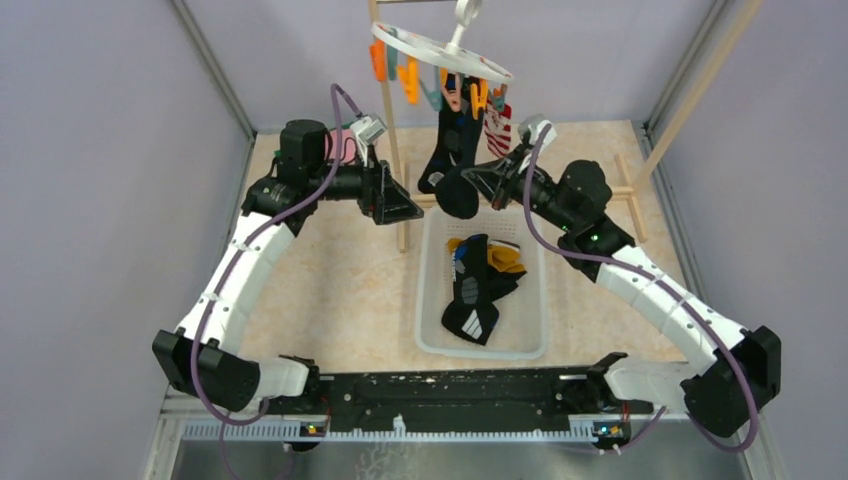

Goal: Remove the socks clipped to the hanger

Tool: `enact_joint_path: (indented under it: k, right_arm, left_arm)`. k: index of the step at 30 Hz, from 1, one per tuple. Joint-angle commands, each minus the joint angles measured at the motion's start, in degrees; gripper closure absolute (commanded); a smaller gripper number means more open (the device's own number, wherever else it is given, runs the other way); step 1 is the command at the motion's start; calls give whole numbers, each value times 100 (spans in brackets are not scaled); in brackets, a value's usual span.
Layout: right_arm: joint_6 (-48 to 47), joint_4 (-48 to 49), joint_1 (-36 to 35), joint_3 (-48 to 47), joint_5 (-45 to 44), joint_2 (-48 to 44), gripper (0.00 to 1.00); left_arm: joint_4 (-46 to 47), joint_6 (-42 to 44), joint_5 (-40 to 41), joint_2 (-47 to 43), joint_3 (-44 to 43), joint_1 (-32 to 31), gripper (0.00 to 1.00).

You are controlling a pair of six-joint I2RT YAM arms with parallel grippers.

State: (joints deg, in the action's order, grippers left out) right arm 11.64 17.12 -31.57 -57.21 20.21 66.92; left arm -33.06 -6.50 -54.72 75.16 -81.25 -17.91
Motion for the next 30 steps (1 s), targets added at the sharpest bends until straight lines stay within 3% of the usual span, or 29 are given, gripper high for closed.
enact_joint_path:
  k: [1,10,24,30]
  right_arm:
    - [153,-227,-386,-603,-139,29,100]
    - [406,-485,-955,-1426,-127,605,100]
    - [1048,-104,-955,-933,-59,294,100]
    - [1157,-325,-947,-858,-98,150,100]
  left_arm:
    - [308,-208,-329,-103,-241,33,11]
    - [655,-271,-693,8,-217,33,7]
    - [942,153,-467,602,-232,-56,10]
    - [950,336,-456,477,-114,-120,7]
